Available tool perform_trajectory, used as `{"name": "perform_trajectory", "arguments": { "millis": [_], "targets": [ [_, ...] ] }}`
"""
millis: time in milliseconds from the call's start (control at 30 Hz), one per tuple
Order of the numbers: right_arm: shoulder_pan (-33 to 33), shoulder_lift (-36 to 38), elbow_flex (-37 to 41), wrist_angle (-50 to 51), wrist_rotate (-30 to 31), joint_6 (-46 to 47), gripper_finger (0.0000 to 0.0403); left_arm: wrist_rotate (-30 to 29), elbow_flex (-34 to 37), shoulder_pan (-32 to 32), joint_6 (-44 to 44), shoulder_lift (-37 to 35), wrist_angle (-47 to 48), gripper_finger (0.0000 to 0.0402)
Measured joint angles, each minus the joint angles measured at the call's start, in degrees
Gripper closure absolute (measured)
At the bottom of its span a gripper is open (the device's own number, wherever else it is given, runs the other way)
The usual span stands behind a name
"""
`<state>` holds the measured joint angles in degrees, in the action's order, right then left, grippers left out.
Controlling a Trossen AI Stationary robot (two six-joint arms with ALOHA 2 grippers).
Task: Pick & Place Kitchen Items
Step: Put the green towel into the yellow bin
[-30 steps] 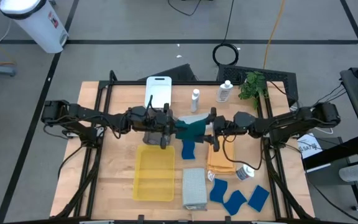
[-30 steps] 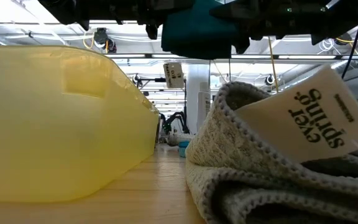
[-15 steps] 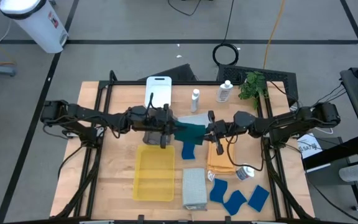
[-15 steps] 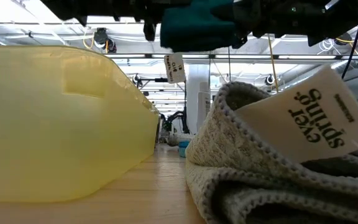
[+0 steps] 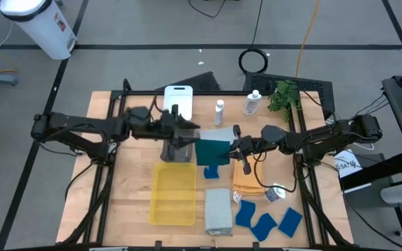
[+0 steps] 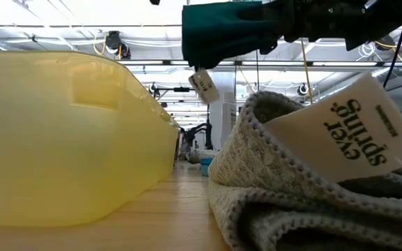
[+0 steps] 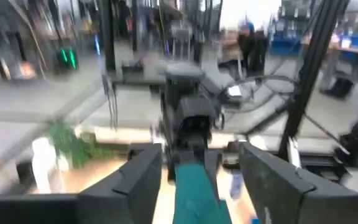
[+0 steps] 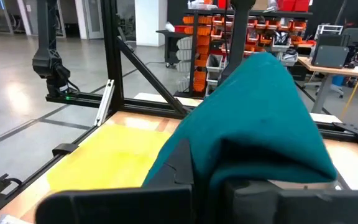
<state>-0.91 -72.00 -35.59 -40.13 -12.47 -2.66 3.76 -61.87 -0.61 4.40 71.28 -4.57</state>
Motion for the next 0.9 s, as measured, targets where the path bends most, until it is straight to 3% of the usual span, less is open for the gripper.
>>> {"name": "perform_trajectory", "arguments": {
  "millis": [167, 267, 367, 700, 900],
  "targets": [
    [-1.5, -2.6, -2.1, 0.9, 0.2, -1.9, 0.0402, 4.5, -14.3, -3.1, 5.3, 7.1, 24.4, 0.0145],
    [-2.5, -4.5, -3.3, 1.8, 0.2, -3.9, 0.0402, 14.4, -21.0, -5.2, 4.7, 12.3, 32.1, 0.0138],
    [-2.7, -5.9, -4.5, 2.6, 0.2, -4.2, 0.0403, 22.0, -24.7, -6.2, 4.7, 17.2, 34.0, 0.0139],
    [-3.0, -6.7, -5.2, 4.0, 0.4, -4.5, 0.0403, 29.0, -26.9, -9.0, 4.8, 23.2, 40.9, 0.0147],
    [-3.0, -6.7, -5.2, 3.9, 0.4, -4.7, 0.0403, 29.5, -26.9, -9.1, 3.3, 23.6, 45.1, 0.0147]
  ]
}}
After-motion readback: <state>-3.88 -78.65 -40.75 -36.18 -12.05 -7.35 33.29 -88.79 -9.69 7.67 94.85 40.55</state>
